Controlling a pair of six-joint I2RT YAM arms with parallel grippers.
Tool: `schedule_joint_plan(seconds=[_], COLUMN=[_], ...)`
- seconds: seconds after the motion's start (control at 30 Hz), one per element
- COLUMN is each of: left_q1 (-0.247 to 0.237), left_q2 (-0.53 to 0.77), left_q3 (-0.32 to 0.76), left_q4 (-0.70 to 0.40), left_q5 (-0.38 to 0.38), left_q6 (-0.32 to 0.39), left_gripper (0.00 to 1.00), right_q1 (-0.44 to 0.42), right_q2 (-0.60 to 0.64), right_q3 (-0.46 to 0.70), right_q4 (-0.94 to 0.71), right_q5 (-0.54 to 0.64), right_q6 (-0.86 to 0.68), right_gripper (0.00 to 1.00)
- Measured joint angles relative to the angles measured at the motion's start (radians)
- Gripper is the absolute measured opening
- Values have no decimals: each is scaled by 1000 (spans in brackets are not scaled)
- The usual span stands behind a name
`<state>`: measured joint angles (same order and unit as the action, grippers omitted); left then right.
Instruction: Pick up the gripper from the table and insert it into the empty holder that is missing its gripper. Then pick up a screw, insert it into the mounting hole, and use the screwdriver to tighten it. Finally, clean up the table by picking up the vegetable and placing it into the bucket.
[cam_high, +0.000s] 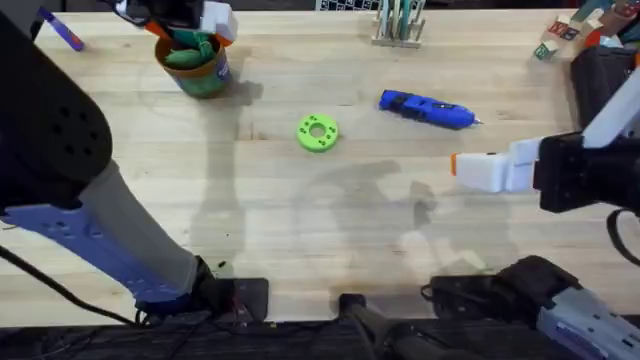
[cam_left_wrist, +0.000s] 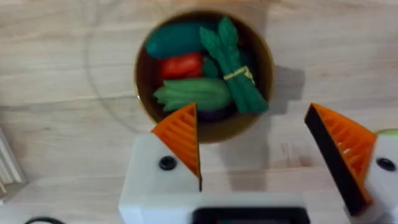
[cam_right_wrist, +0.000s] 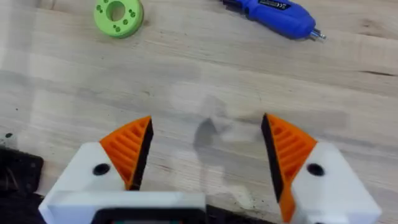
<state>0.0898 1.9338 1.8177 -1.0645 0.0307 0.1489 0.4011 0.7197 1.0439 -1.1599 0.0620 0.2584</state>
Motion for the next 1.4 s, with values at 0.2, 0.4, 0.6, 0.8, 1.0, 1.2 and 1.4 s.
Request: schedule_joint_plan(seconds=[0.2, 0.4, 0.6, 0.8, 1.0, 1.2, 1.4], left_q1=[-22, -113, -222, -300, -356, -369, -369], left_q2=[-94, -245, -346, -494, -685, -860, -934], left_q3=[25, 46, 26, -205, -499, -706, -804], left_q4=[-114, -221, -267, -205, -151, -106, -44], left_q5=[8, 11, 22, -10, -28, -31, -37], left_q6=[-8, -13, -52, -129, -218, -294, -330], left_gripper=[988, 989, 988, 988, 988, 989, 988], right_q1=[0, 0, 0, 0, 0, 0, 0], right_q2=[0, 0, 0, 0, 0, 0, 0], right_q3=[0, 0, 0, 0, 0, 0, 0], right_q4=[0, 0, 0, 0, 0, 0, -22], right_q5=[0, 0, 0, 0, 0, 0, 0], right_q6=[0, 0, 0, 0, 0, 0, 0], right_gripper=[991, 991, 991, 991, 992, 991, 991])
